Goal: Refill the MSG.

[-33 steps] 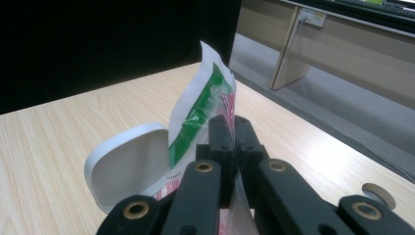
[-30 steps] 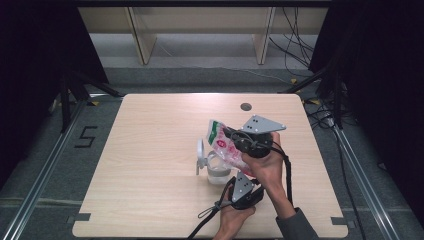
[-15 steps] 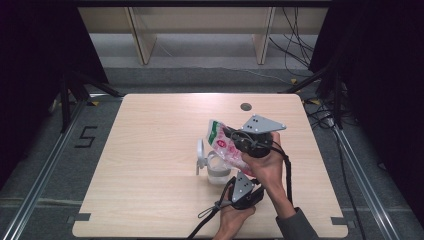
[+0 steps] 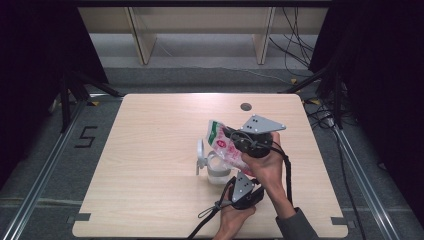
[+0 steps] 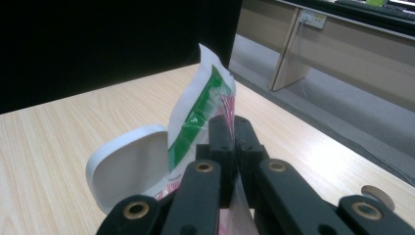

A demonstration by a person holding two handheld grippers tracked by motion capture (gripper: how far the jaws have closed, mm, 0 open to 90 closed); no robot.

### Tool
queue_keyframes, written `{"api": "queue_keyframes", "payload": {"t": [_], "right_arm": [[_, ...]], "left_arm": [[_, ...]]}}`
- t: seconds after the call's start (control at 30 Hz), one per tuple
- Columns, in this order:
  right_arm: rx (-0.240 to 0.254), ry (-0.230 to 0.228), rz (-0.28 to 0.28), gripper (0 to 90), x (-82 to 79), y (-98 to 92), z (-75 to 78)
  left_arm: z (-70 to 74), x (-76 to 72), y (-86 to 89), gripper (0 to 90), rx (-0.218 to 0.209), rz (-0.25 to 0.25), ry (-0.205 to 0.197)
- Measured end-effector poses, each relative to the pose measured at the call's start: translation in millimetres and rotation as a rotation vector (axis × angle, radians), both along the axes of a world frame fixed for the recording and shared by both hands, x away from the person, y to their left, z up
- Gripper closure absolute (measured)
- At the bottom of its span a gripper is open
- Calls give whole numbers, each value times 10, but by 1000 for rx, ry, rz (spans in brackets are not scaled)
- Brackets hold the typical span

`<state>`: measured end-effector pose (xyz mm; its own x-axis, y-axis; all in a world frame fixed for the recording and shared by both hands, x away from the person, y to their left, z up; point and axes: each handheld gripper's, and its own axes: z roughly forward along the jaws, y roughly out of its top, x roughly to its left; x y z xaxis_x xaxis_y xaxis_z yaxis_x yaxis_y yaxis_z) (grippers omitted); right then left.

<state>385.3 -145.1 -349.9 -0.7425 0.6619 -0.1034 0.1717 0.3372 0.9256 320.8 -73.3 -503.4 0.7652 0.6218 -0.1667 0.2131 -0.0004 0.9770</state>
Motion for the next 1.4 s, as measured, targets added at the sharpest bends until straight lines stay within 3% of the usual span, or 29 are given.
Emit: {"api": "queue_keyframes", "payload": {"t": [0.3,0.37,0.57,0.63,1.1,1.27,1.33,1.4], "right_arm": [[-4,-9,4,899,3,11,-1],[-1,-11,0,899,-2,13,-1],[-13,-5,6,899,-15,23,10],[-21,-24,7,899,-6,19,12],[-23,4,18,899,-17,41,3],[-31,-32,7,899,-18,52,6],[-34,-6,21,898,-32,73,10],[-40,-27,9,898,-27,73,6]], "left_arm": [[0,1,-3,779,-2,2,0],[11,-16,5,778,15,12,5],[10,-5,-2,779,-1,2,-3],[8,2,-1,779,-1,0,-1],[15,-13,-6,779,4,7,5],[8,1,-3,779,-9,-6,-6],[11,0,-5,779,-18,-3,-5],[9,4,-3,779,-15,-5,-3]]}}
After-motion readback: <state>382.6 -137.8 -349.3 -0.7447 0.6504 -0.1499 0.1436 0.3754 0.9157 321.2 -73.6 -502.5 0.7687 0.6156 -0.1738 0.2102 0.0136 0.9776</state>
